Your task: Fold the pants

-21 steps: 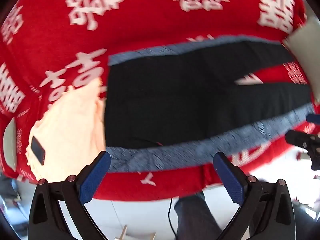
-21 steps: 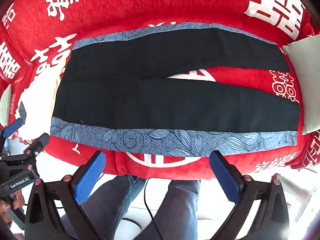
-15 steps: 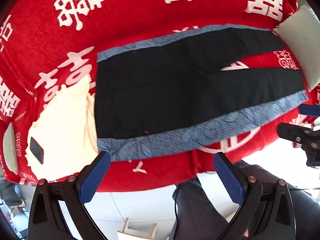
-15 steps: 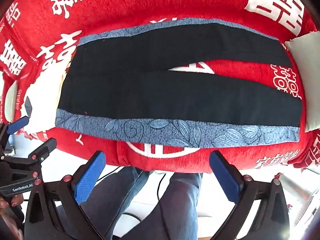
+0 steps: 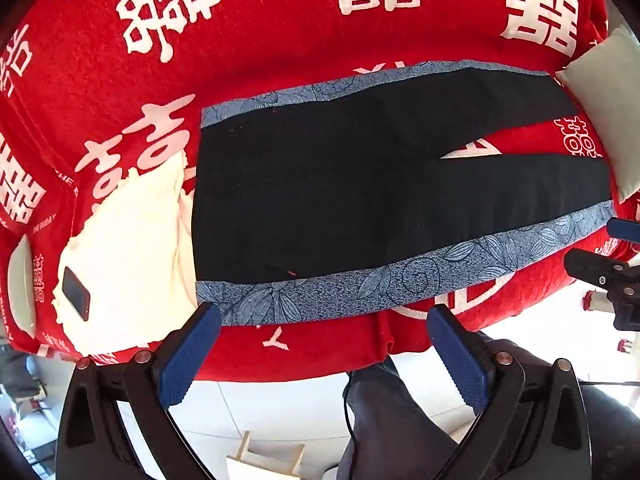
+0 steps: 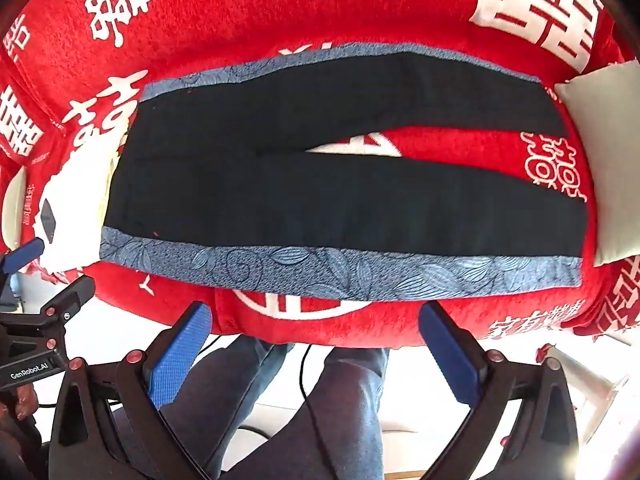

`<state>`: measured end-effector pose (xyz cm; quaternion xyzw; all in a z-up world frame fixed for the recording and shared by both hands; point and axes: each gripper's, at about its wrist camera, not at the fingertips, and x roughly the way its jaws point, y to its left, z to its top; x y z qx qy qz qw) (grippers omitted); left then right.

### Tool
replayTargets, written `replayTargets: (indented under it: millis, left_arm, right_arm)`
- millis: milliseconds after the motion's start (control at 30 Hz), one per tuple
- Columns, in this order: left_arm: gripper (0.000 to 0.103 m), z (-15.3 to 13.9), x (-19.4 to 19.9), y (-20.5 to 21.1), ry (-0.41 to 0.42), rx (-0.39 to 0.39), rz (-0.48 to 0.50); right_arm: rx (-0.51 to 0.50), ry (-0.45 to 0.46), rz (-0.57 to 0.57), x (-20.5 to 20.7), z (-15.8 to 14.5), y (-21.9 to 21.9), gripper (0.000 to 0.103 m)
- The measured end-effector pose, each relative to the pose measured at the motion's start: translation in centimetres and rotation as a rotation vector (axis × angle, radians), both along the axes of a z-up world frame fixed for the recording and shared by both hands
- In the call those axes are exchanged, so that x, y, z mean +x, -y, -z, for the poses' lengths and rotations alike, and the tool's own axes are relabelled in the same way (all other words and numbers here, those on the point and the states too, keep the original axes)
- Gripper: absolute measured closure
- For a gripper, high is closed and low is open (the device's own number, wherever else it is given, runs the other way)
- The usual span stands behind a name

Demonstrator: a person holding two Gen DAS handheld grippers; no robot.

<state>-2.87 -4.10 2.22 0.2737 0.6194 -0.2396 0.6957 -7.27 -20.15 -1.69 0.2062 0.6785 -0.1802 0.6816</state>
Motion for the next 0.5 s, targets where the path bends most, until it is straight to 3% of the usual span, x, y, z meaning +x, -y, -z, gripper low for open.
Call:
replayTargets:
  millis: [500]
  left_arm:
    - [0.000, -0.15, -0.43, 0.13, 0.044, 0.058, 0.000]
  right_arm:
    - [-0.009, -0.028, 0.024, -0.98, 0.33, 0.53, 0.000]
